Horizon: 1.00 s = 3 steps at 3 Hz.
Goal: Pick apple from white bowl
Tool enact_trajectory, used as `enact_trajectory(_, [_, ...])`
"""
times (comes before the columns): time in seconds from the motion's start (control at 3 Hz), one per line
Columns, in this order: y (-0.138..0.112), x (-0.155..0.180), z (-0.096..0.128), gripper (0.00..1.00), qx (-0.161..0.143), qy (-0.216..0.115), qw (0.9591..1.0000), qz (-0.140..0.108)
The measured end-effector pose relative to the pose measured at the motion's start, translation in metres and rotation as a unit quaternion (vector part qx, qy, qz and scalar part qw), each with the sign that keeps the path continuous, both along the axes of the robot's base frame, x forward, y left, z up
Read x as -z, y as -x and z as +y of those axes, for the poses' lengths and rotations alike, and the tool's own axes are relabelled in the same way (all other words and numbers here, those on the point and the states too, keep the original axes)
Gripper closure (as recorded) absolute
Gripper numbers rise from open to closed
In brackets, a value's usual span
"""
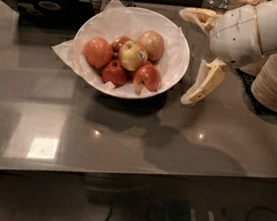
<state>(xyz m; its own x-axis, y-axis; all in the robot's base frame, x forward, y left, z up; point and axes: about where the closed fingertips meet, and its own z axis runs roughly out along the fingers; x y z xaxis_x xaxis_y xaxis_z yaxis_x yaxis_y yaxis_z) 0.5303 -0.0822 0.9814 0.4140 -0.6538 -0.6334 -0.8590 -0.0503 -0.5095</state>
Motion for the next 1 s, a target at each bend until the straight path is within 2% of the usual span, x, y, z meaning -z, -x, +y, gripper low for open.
enact_trajectory(0.33, [0.000, 0.000, 0.000, 0.00, 0.000, 0.000, 1.0000, 0.000])
enact_trajectory(1.0, [-0.026, -0.002, 0.018, 0.00, 0.014, -0.019, 0.9994, -0.024])
